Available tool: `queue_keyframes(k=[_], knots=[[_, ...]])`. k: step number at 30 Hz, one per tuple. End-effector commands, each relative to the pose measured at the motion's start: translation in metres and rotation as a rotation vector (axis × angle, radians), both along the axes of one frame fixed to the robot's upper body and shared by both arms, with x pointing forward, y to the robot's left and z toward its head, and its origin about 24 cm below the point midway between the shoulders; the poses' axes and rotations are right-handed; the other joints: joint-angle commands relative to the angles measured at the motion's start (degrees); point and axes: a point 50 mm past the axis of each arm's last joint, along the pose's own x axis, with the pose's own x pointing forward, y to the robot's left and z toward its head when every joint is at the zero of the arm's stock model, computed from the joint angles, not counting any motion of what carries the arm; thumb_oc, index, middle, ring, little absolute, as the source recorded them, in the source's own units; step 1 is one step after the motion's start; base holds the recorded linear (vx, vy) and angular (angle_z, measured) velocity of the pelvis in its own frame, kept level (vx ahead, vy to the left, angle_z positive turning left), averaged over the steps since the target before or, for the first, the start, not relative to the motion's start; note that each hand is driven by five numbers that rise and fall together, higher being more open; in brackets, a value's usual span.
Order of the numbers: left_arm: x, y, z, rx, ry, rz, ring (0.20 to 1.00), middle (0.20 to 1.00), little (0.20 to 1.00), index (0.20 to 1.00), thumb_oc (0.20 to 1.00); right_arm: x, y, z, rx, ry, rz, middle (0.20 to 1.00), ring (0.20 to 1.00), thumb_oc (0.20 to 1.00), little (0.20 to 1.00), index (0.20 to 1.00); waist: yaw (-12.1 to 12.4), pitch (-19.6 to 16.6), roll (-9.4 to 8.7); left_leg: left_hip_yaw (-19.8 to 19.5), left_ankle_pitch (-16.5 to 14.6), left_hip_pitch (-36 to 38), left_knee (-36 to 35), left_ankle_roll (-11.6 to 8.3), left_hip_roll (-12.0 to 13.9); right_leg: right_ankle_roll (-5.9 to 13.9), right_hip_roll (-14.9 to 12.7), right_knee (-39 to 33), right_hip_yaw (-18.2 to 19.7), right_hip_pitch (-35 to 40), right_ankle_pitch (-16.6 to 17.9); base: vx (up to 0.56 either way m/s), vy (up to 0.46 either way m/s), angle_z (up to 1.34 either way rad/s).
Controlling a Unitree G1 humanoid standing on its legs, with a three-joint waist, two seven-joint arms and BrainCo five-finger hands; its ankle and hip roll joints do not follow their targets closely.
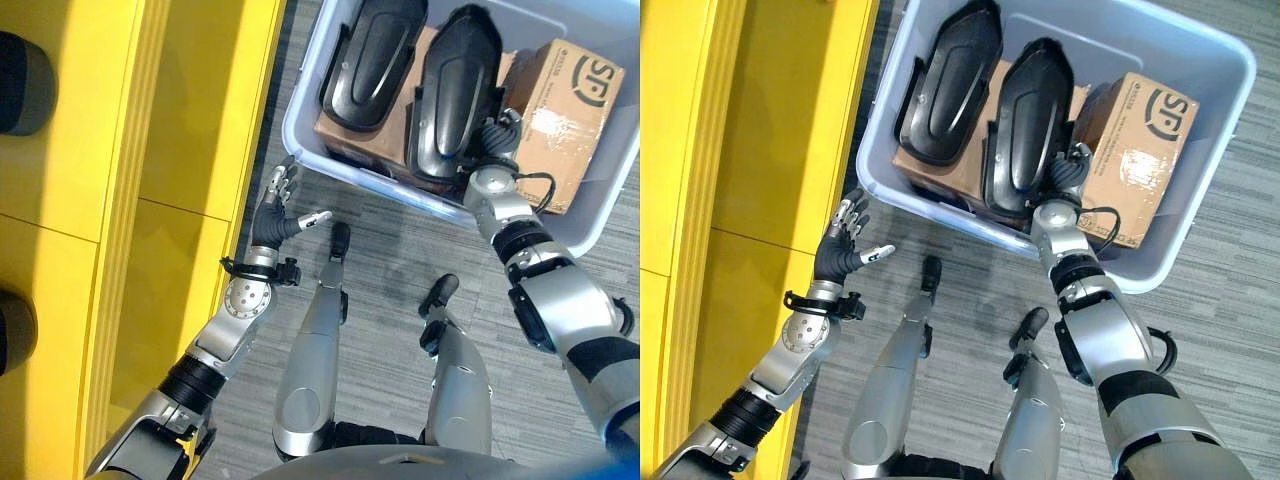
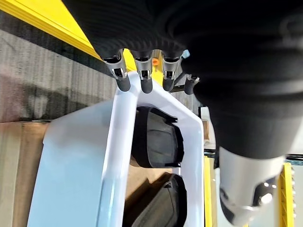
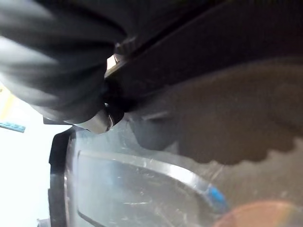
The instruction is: Move parts from the plastic box to the shelf.
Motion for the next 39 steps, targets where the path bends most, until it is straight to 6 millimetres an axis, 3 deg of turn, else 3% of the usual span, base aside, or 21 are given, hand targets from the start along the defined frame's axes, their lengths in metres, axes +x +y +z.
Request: queue_keyframes(k=[1, 12, 21, 26, 39], knots=[[-0.012, 0.005, 0.012, -0.006, -0.065, -0.025, 1.0, 1.0, 1.0, 1.0, 1.0, -0.002, 0.036, 0.037, 0.02, -0.216, 0.143, 0.2, 0.2, 0.2, 0.2, 0.2, 1.4, -0.7, -2.94, 1.5, -9.5, 3.3, 3.8, 0.47, -0.8, 2.78, -2.2, -2.8, 1.0, 2.5, 2.0, 0.0, -0.035, -0.01], [-0.014, 0.011, 0.008, 0.013, -0.051, -0.007, 1.0, 1.0, 1.0, 1.0, 1.0, -0.021, 0.052, 0.044, 0.024, -0.353, 0.238, 0.2, 0.2, 0.2, 0.2, 0.2, 0.5, -0.7, -4.06, 1.6, -9.1, 8.6, 2.5, 0.17, 0.0, 2.55, -1.7, -2.9, 0.9, 6.6, 1.6, 0.0, -0.023, -0.01], [-0.018, 0.022, -0.001, 0.044, -0.01, 0.013, 1.0, 1.0, 1.0, 1.0, 1.0, -0.042, 0.062, 0.028, 0.074, -0.398, 0.339, 0.2, 0.2, 0.2, 0.2, 0.2, -0.4, -3.2, -5.05, 1.6, -8.0, 12.6, 0.0, -0.25, 1.4, 2.38, -0.6, -4.4, 0.7, 9.7, 1.4, 0.0, -0.044, -0.02], [-0.021, 0.027, -0.004, 0.049, 0.006, 0.025, 1.0, 1.0, 1.0, 1.0, 1.0, -0.052, 0.064, 0.015, 0.102, -0.391, 0.373, 0.2, 0.2, 0.2, 0.2, 0.2, -0.9, -4.8, -5.45, 1.5, -7.6, 13.9, -0.5, -0.48, 2.1, 2.17, -0.2, -4.6, 0.5, 10.8, 1.3, 0.0, -0.05, -0.03], [-0.041, 0.058, -0.031, 0.065, 0.128, 0.127, 1.0, 1.0, 1.0, 1.0, 1.0, -0.089, 0.078, -0.04, 0.226, -0.289, 0.517, 0.2, 0.2, 0.2, 0.2, 0.2, -1.9, -10.2, -5.38, 2.2, -7.1, 23.0, -2.2, -2.14, 7.2, 0.33, 3.4, 1.3, 0.5, 15.8, -5.4, 0.0, -0.099, -0.07]])
